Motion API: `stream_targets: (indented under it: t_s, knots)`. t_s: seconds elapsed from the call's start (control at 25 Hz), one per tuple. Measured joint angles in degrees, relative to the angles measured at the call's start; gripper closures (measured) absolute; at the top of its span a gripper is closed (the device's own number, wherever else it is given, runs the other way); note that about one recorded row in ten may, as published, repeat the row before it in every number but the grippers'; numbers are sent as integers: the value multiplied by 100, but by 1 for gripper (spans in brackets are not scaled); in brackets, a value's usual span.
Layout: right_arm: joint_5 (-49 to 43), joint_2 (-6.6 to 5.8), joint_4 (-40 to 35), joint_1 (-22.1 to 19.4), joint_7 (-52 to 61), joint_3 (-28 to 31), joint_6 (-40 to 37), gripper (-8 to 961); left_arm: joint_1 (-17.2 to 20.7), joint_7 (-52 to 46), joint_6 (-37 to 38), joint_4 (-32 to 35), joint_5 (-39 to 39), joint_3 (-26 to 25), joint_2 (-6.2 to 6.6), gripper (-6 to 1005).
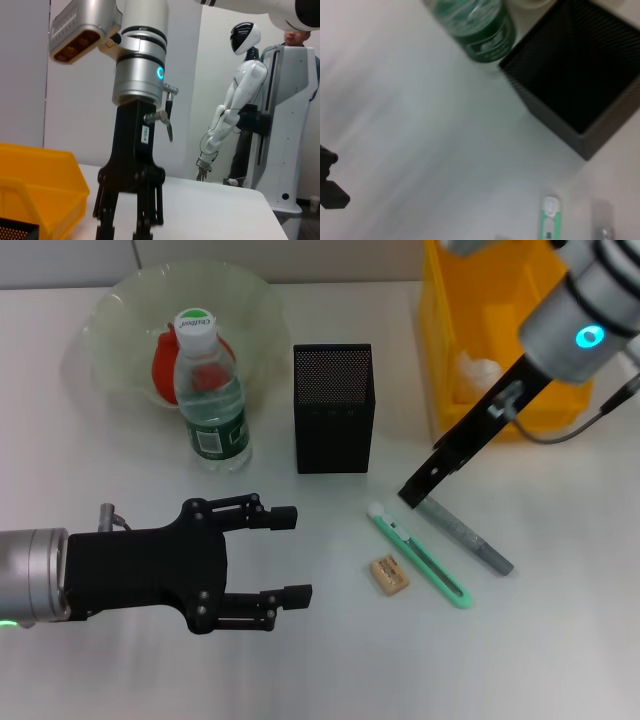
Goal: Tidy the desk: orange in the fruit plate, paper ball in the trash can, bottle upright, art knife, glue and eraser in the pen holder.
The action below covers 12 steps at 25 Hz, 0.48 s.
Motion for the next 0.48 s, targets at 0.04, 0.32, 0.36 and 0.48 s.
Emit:
stream_targets:
  t_s: [0.04, 0.32, 0.36, 0.48]
  knots:
    - [0, 0, 0, 0, 0, 0, 0, 148, 0, 0, 0, 0, 0, 0, 0, 214]
    - [2, 137, 749, 306, 203, -651, 360, 147, 7, 75, -6, -120, 0, 2, 0, 214]
    - [2, 137, 749, 306, 203, -651, 360, 147, 7, 75, -6, -120, 0, 2, 0, 214]
    - [0, 138, 897, 338, 275, -696, 441, 146, 0, 158, -8, -214, 0, 8, 0, 214]
